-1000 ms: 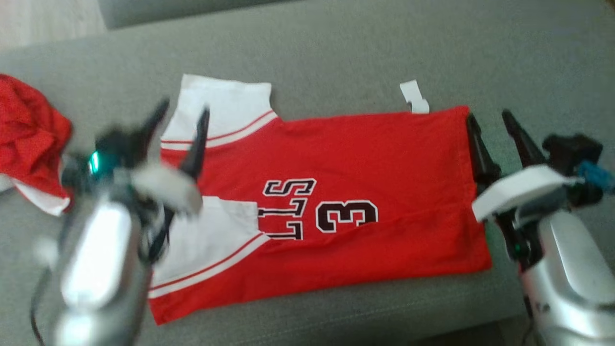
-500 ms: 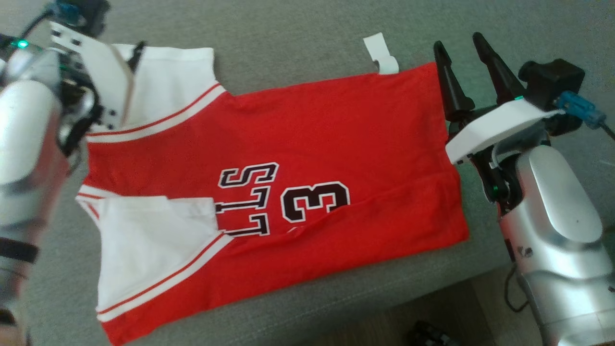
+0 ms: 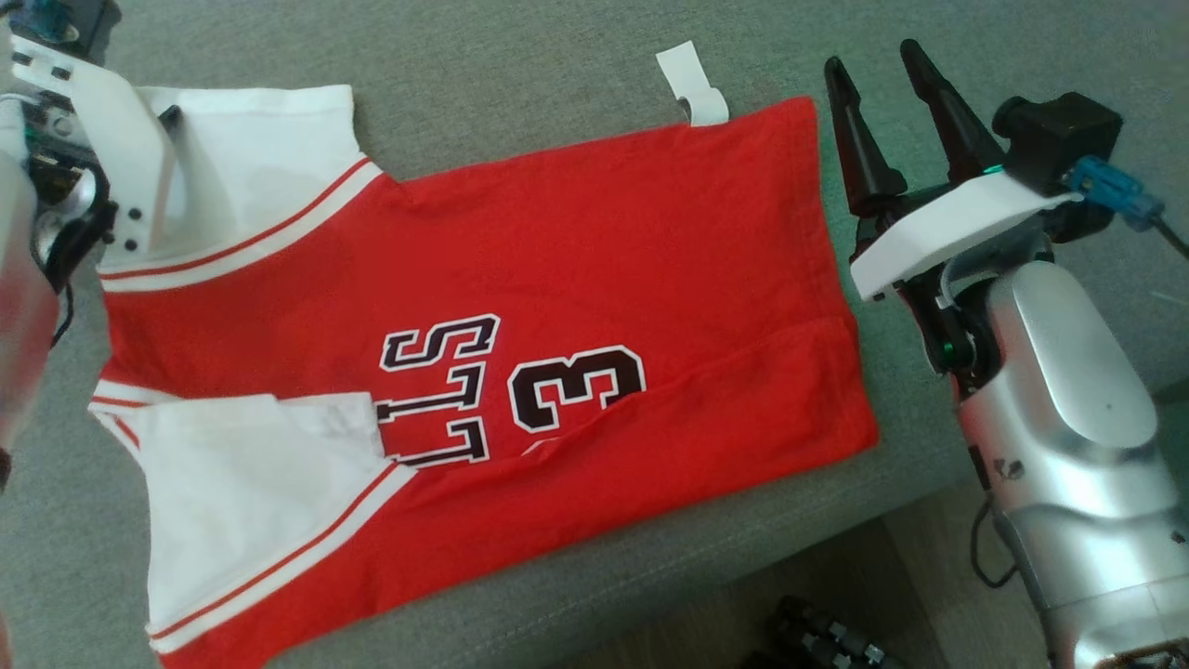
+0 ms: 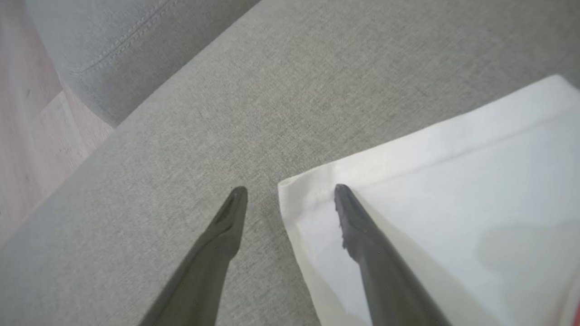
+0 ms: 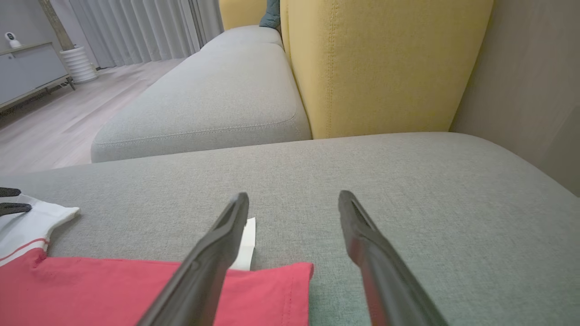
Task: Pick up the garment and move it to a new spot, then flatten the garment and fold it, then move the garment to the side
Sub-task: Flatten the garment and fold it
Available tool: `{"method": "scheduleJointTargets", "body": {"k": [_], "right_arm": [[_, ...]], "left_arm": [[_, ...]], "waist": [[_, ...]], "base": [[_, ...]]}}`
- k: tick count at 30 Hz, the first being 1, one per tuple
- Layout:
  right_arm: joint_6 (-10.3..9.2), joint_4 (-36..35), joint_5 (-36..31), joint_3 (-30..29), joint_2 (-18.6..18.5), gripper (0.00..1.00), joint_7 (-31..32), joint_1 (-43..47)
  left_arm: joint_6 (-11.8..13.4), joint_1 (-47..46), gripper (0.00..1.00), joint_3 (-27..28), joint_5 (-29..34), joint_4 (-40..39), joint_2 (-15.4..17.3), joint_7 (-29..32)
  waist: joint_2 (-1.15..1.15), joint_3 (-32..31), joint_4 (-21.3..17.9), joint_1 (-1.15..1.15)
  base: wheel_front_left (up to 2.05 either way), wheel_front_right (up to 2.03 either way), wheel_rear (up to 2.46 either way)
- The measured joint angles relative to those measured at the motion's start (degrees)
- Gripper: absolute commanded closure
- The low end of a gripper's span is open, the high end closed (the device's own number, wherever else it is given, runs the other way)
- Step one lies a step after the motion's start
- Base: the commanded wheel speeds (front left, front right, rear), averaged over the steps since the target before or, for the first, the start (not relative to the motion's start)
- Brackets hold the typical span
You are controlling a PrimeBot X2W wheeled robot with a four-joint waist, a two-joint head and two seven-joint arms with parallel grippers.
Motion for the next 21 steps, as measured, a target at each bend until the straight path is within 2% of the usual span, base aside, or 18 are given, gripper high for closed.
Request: {"method": "scheduleJointTargets", "body": {"k": [14,15,16,21], "right_arm": [[0.0,-0.04,0.0,0.41,-0.24,0.0,-0.22,-2.18],[0.0,-0.14,0.0,0.41,-0.27,0.0,-0.22,-2.17],[0.0,-0.23,0.0,0.4,-0.35,0.0,-0.22,-2.17],[0.0,-0.09,-0.11,-0.48,-1.4,0.0,-0.19,-2.14]], "left_arm": [[0.01,-3.77,0.0,-3.12,-8.72,3.15,0.02,5.42],[0.04,-3.98,0.44,-3.45,-9.66,3.07,0.02,5.94],[0.05,-4.09,1.0,-3.8,-10.63,2.7,0.05,6.2],[0.0,-4.1,1.0,-5.86,-13.29,1.37,-0.38,3.97]], "waist": [[0.0,1.44,-0.87,0.0],[0.0,1.53,-0.85,0.0],[0.0,1.62,-0.8,0.0],[0.0,1.45,0.74,0.0]], "base": [[0.0,0.0,0.0],[0.0,0.0,0.0],[0.0,0.0,0.0],[0.0,0.0,0.0]]}}
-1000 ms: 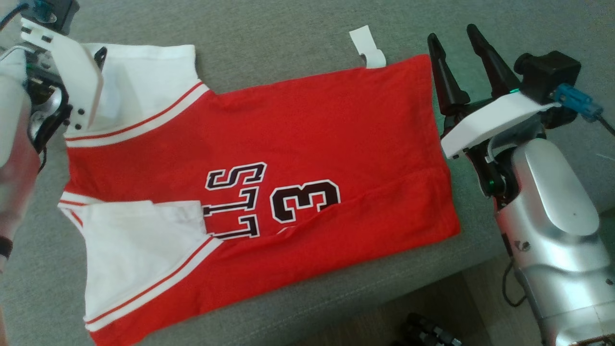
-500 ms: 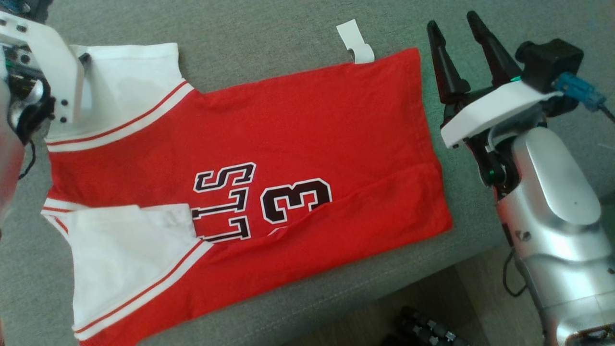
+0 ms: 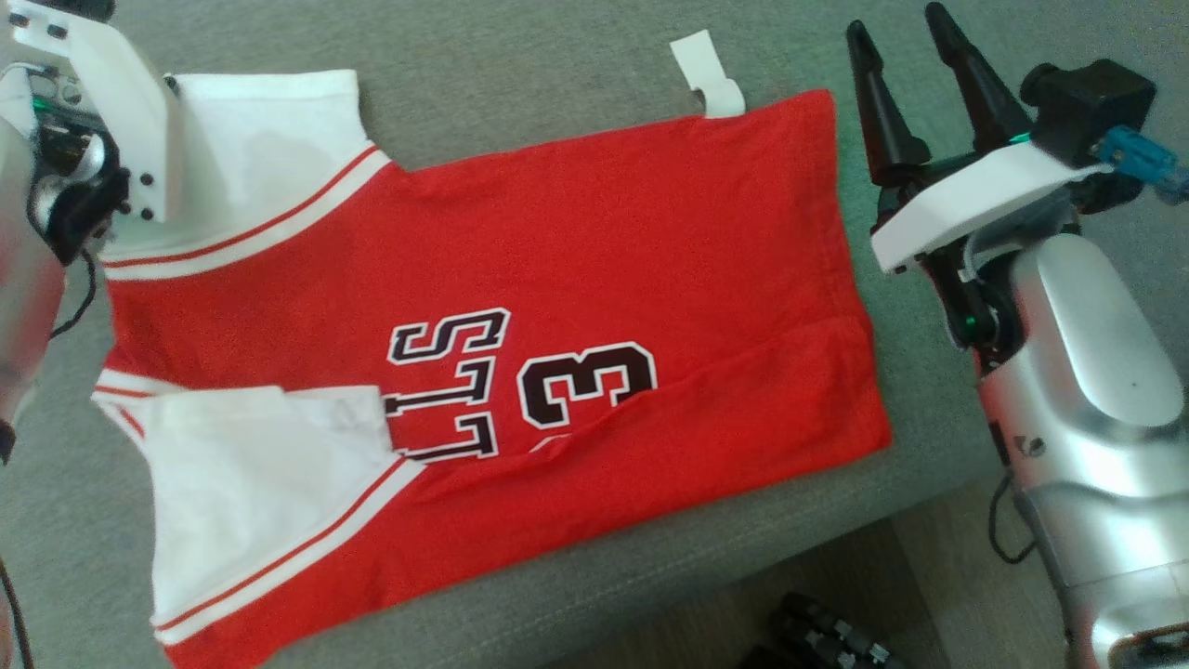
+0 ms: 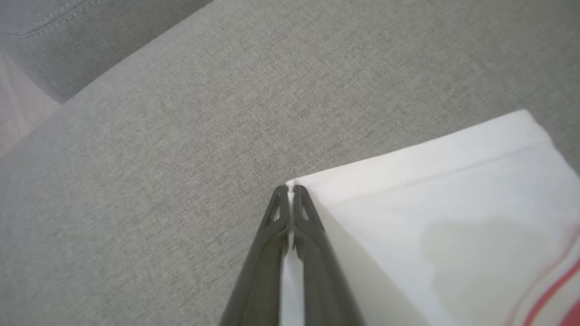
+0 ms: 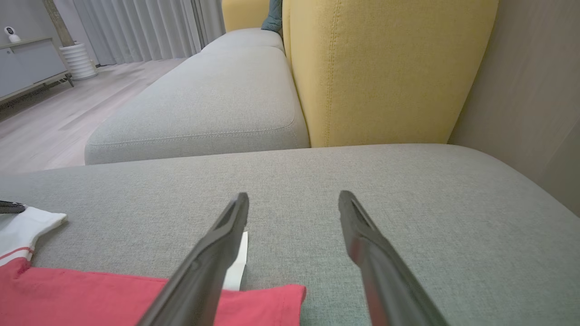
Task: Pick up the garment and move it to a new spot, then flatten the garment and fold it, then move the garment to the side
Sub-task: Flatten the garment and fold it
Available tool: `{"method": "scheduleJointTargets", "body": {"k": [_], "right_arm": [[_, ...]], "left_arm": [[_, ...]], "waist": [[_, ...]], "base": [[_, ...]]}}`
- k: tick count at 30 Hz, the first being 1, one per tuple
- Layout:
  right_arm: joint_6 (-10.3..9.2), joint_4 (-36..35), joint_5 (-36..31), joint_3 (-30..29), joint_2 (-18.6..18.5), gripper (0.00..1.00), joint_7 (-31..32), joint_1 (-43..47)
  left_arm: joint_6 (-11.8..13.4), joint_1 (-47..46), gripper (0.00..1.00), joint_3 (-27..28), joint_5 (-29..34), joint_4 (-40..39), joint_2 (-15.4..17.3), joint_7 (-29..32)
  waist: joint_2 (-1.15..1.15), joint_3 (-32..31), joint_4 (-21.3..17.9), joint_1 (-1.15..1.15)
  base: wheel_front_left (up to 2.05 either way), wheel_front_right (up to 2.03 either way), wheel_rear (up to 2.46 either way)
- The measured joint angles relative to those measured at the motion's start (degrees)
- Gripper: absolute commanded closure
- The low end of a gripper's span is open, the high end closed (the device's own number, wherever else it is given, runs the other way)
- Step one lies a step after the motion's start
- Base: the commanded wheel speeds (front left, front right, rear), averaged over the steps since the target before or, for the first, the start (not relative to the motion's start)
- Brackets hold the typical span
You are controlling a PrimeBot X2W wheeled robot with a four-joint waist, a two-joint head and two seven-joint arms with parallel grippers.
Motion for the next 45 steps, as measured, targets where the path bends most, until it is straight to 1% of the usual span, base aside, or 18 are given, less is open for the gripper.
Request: {"method": "scheduleJointTargets", "body": {"k": [7,12,17,20,25,26,31,33,37,41,45], "right_arm": [[0.0,2.41,0.79,-0.75,-0.82,0.0,1.38,0.09],[0.0,5.61,1.77,-0.96,-3.27,0.0,3.41,0.09],[0.0,9.43,3.57,-0.19,-5.43,0.0,5.36,0.09],[0.0,11.7,5.12,-0.1,-6.59,0.0,6.36,0.09],[0.0,15.06,7.95,1.59,-8.03,0.0,9.78,0.05],[0.0,15.06,7.95,1.59,-8.03,0.0,9.78,0.05],[0.0,19.27,12.39,1.74,-8.46,0.0,15.34,-0.7],[0.0,20.36,13.51,1.66,-9.23,0.0,16.49,-1.52],[0.0,22.21,14.14,1.77,-10.27,0.0,16.97,-3.96],[0.0,24.21,14.22,2.56,-10.27,0.0,18.0,-5.49],[0.0,25.61,15.1,3.65,-10.29,0.0,19.48,-5.78]], "left_arm": [[0.0,0.86,1.0,-1.32,-0.56,-1.62,-0.53,-9.21],[-0.01,1.39,1.0,-1.91,-1.0,-5.99,-1.08,-14.68],[0.11,4.55,1.0,-2.09,-1.25,-10.92,-1.07,-17.79],[1.01,6.67,1.0,-2.42,-1.43,-14.8,-1.03,-18.34],[3.1,9.14,1.0,-2.71,-2.31,-22.2,-0.43,-18.17],[3.1,9.14,1.0,-2.71,-2.31,-22.2,-0.43,-18.17],[4.92,10.39,1.0,-3.03,-2.31,-28.42,0.9,-16.1],[5.58,10.44,1.0,-3.03,-2.32,-30.2,1.26,-15.45],[6.13,10.44,1.0,-3.07,-2.31,-32.89,1.81,-14.55],[6.64,10.48,1.0,-3.1,-2.32,-34.31,2.7,-13.94],[7.15,10.51,1.0,-3.11,-2.32,-34.68,2.93,-13.79]], "waist": [[0.0,-2.32,3.15,0.0],[0.0,-4.39,6.27,0.0],[0.0,-6.28,9.79,0.0],[0.0,-7.32,11.7,0.0],[0.0,-8.4,14.19,0.0],[0.0,-8.4,14.19,0.0],[0.0,-8.1,15.47,-0.01],[0.0,-7.64,15.81,-0.01],[0.0,-6.53,16.38,0.0],[0.0,-5.79,16.81,0.0],[0.0,-5.6,16.91,0.0]], "base": [[0.0,0.0,0.0],[0.0,0.0,0.0],[0.0,0.0,0.0],[0.0,0.0,0.0],[0.0,0.0,0.0],[0.0,0.0,0.0],[0.0,0.0,0.0],[0.0,0.0,0.0],[0.0,0.0,0.0],[0.0,0.0,0.0],[0.0,0.0,0.0]]}}
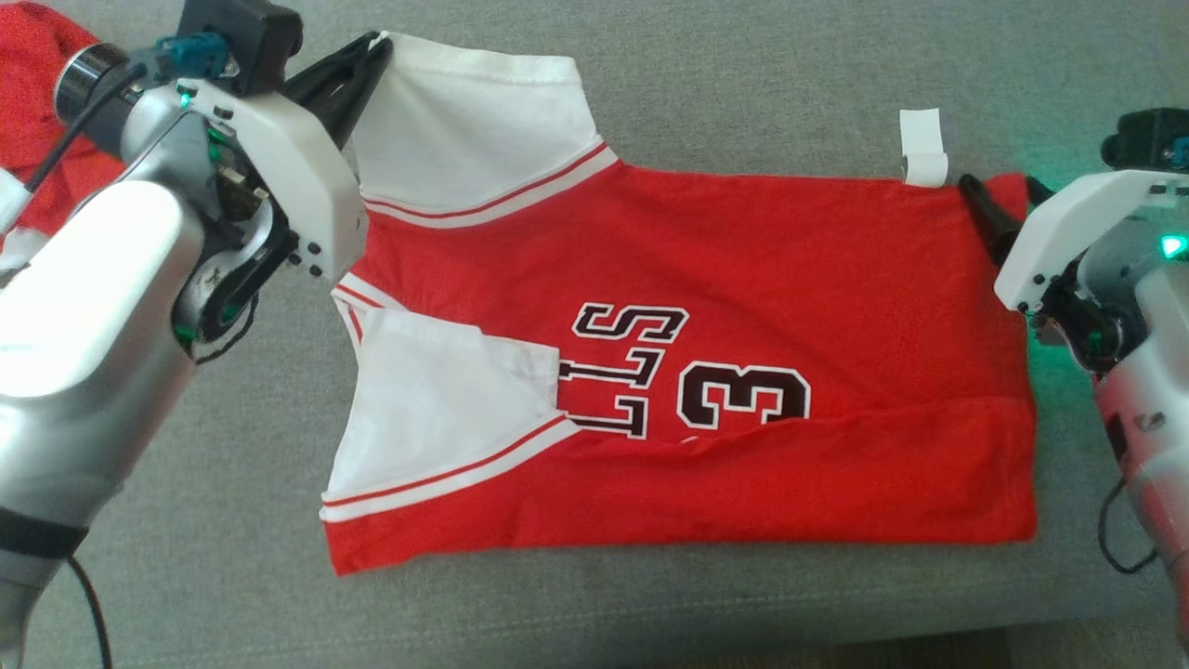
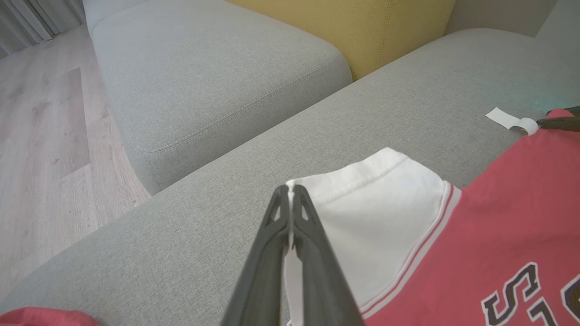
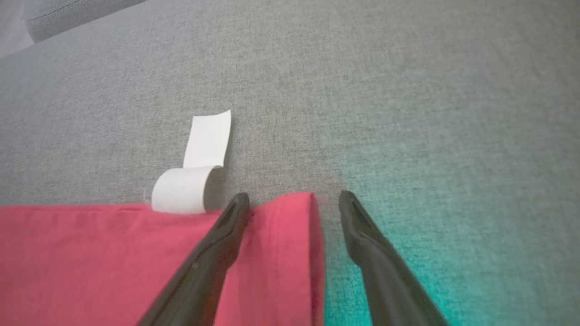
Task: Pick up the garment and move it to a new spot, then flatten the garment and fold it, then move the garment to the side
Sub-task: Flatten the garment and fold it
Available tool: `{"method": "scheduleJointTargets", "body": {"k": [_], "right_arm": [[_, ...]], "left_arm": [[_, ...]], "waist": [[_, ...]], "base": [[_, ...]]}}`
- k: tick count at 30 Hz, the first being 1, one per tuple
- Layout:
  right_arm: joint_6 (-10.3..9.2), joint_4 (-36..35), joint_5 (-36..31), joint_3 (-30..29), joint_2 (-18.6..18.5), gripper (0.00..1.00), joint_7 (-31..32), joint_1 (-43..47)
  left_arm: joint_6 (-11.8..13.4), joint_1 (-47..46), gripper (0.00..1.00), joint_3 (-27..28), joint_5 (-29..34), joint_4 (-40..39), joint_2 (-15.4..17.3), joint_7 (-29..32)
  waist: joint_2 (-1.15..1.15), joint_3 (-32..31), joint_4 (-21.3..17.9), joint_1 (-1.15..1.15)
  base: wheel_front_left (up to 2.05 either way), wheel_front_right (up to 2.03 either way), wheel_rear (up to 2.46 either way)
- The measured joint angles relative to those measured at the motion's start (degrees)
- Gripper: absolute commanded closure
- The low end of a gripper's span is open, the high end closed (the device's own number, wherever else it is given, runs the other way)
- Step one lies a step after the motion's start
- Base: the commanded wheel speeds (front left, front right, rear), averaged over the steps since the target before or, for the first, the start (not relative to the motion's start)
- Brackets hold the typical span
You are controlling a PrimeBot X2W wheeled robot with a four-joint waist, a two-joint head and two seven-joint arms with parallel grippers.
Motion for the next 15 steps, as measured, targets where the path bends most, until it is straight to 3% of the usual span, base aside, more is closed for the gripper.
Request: {"method": "scheduleJointTargets", "body": {"k": [4,5,6,7,10,15], "right_arm": [[0.0,0.14,1.23,0.77,-0.26,0.0,1.02,-0.3],[0.0,0.25,1.26,1.2,-0.38,0.21,1.25,-0.46],[0.0,0.4,1.66,1.57,-0.48,0.78,1.87,-0.75],[0.0,0.46,2.14,1.86,-0.63,1.0,2.52,-1.12],[0.0,0.31,3.12,2.79,-1.09,1.0,3.86,-1.4],[0.0,-0.24,3.19,3.67,-1.48,1.0,-0.08,-1.54]], "left_arm": [[0.38,0.07,1.0,-0.01,0.0,-0.16,0.2,0.0],[0.48,0.09,1.0,-0.01,-0.01,-0.15,0.21,0.0],[0.51,0.15,1.0,-0.01,-0.01,-0.15,0.21,0.0],[0.57,0.25,1.0,-0.01,-0.01,-0.15,0.21,-0.01],[0.79,0.69,1.0,0.0,-0.01,0.18,0.23,-0.02],[1.45,0.71,1.0,0.19,0.0,1.38,0.25,-1.13]], "waist": [[0.0,-0.01,-0.23,0.0],[0.0,0.0,-0.28,0.0],[0.0,0.02,-0.32,0.0],[0.0,0.07,-0.34,0.0],[0.0,0.27,-0.41,0.0],[0.0,1.04,-0.44,0.0]], "base": [[0.0,0.0,0.0],[0.0,0.0,0.0],[0.0,0.0,0.0],[0.0,0.0,0.0],[0.0,0.0,0.0],[0.0,0.0,0.0]]}}
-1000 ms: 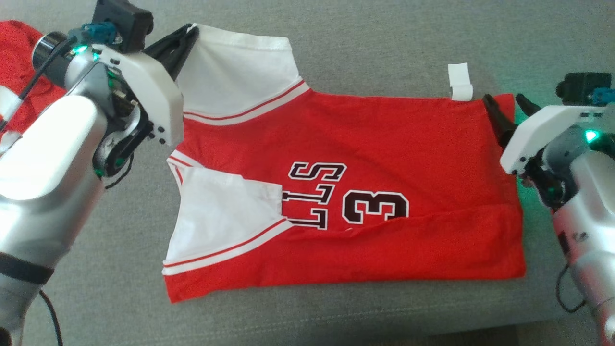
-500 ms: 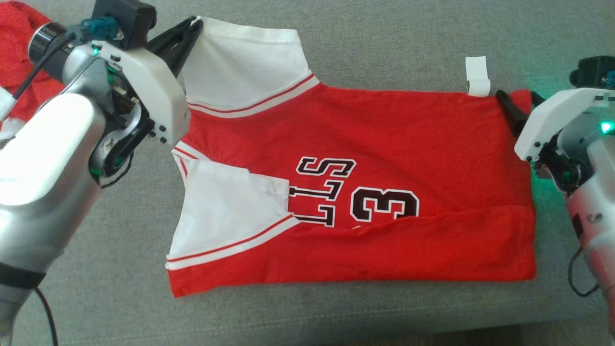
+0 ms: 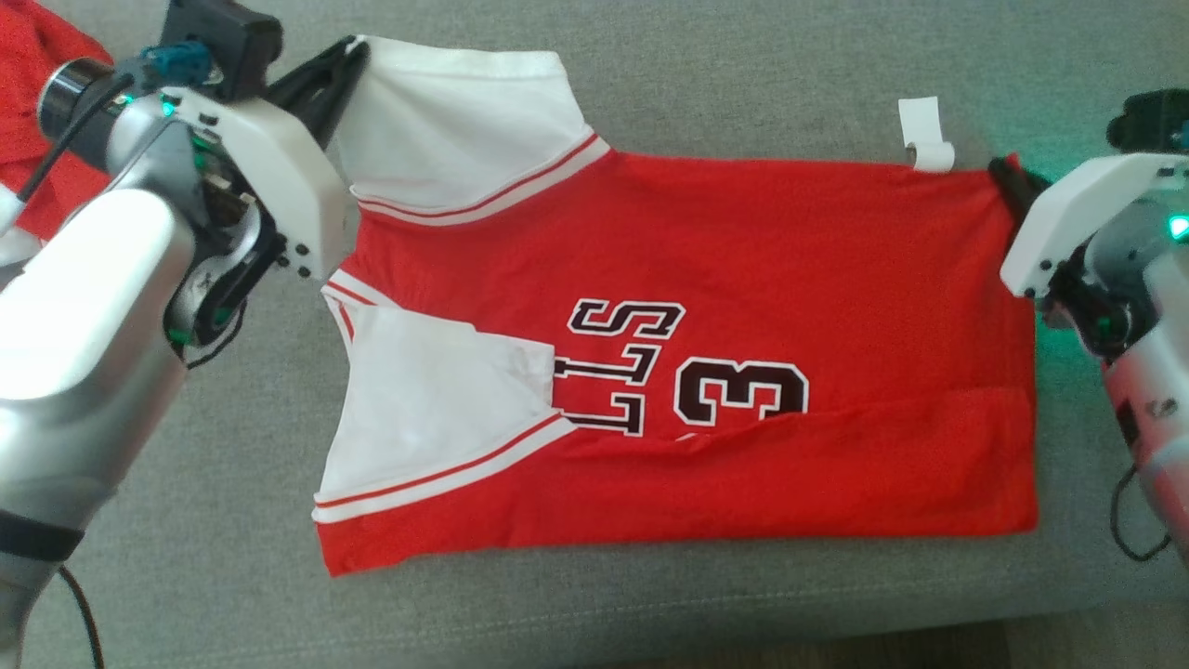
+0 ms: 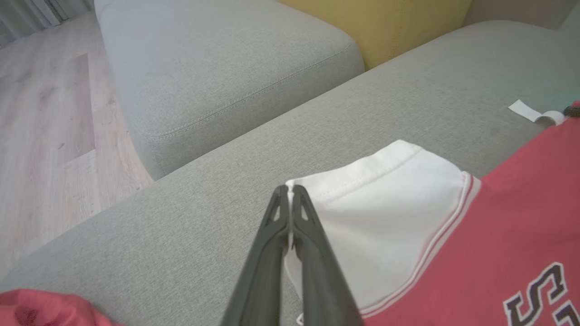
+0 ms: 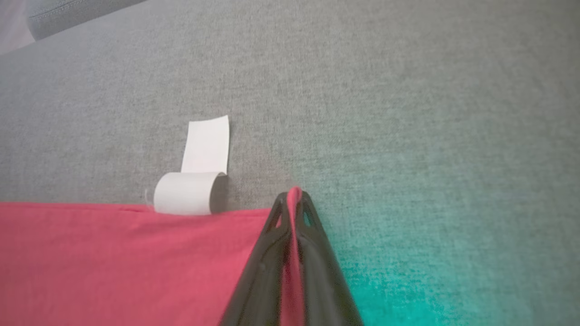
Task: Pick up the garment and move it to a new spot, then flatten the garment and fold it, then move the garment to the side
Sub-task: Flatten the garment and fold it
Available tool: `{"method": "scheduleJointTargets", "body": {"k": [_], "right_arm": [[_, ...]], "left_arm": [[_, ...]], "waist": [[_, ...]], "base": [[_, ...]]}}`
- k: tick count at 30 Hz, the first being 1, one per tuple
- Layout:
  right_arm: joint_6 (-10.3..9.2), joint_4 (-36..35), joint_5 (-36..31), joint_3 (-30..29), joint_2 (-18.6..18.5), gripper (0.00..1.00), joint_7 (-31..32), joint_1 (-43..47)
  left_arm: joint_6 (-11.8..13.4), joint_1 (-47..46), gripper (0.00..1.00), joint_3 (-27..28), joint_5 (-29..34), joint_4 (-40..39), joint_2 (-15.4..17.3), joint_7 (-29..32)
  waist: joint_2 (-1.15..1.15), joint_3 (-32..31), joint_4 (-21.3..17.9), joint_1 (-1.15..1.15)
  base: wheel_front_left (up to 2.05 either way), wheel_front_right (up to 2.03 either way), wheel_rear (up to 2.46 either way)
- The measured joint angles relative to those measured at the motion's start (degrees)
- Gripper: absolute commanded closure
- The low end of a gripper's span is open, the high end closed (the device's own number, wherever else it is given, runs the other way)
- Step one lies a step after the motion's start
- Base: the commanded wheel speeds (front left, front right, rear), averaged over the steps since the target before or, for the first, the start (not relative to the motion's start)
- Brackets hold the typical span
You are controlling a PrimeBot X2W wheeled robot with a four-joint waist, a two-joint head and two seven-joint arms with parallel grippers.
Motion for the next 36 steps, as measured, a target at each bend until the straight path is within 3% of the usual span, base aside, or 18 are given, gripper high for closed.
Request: {"method": "scheduleJointTargets", "body": {"k": [9,19,27,30,36], "right_arm": [[0.0,0.53,-0.82,1.24,-0.23,1.0,-5.78,-5.94],[0.0,5.09,-4.46,2.03,-0.44,1.0,-12.15,-14.11],[0.0,7.09,-4.69,3.99,0.43,1.0,-15.3,-16.6],[0.0,7.24,-3.38,5.45,0.4,1.0,-17.53,-15.44],[0.0,4.71,1.68,8.04,-0.1,1.0,-18.98,-9.96]], "left_arm": [[1.05,-3.66,1.0,1.83,0.04,5.59,-0.97,-3.88],[0.87,-12.28,1.0,2.7,1.83,16.72,-6.1,-9.16],[-1.35,-15.06,1.0,2.55,2.57,24.15,-9.36,-13.56],[-3.11,-14.65,1.0,1.22,3.13,26.29,-9.48,-15.03],[-3.96,-10.04,1.0,-0.43,3.12,26.64,-8.82,-16.28]], "waist": [[0.0,2.23,0.0,0.0],[0.0,5.39,0.42,0.0],[0.0,5.6,0.82,0.01],[0.0,4.13,0.79,0.0],[0.0,0.89,0.53,0.0]], "base": [[0.0,0.0,0.0],[0.0,0.0,0.0],[0.0,0.0,0.0],[0.0,0.0,0.0],[0.0,0.0,0.0]]}}
